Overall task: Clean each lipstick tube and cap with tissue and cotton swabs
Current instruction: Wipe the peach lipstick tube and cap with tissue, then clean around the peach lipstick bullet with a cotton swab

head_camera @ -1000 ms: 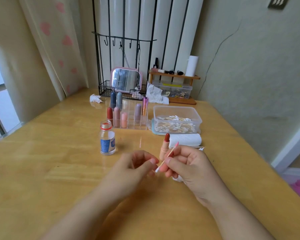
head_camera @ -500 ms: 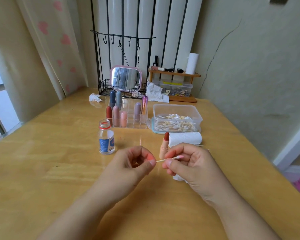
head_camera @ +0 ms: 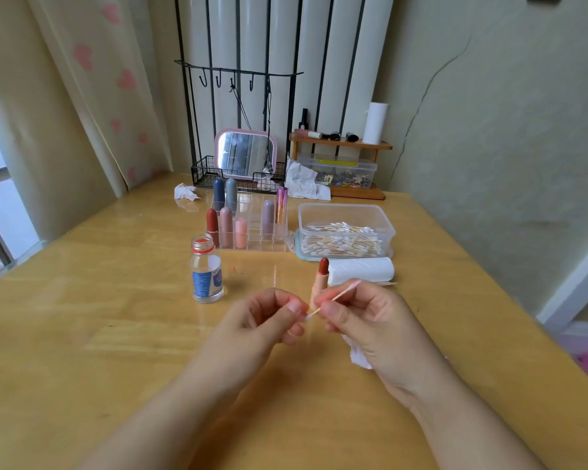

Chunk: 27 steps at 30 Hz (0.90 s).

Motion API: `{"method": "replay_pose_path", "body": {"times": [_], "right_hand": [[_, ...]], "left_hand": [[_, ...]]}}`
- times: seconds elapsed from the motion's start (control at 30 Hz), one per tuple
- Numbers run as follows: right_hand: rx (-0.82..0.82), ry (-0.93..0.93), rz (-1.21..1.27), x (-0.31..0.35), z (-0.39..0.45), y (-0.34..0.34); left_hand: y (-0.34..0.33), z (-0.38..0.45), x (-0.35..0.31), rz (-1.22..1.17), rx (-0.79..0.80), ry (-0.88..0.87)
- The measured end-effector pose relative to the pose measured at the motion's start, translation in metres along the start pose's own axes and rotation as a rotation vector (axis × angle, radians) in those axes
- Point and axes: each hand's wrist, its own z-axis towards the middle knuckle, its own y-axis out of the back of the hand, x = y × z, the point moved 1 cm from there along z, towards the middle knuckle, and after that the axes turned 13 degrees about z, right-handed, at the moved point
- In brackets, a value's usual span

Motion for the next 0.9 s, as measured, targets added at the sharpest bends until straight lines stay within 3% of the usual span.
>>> {"method": "replay_pose_path", "body": {"times": [0.07, 0.13, 0.3, 0.6, 0.77, 0.9], "right_hand": [[-0.066, 0.030, -0.021, 0.004, 0.003, 0.008], [-0.125, 0.034, -0.024, 0.007, 0.005, 0.014], [-0.267, -0.010, -0.111, 0.002, 0.009, 0.026], [-0.368, 0.029, -0.019, 0.008, 0.010, 0.035], [-0.337, 0.050, -0.001, 0.011, 0.009, 0.035], [-0.251, 0.103, 0.039, 0.018, 0.006, 0.030]], "left_hand": [[0.001, 0.005, 0.002, 0.180, -0.144, 0.005], [0.003, 0.011, 0.000, 0.509, -0.269, 0.001], [0.000, 0.038, -0.008, 0.934, -0.197, 0.076], [-0.031, 0.067, -0.007, 0.957, -0.143, 0.104], [-0.030, 0.065, -0.008, 0.862, -0.254, 0.102], [-0.014, 0.050, -0.016, 0.701, -0.225, 0.023]]}}
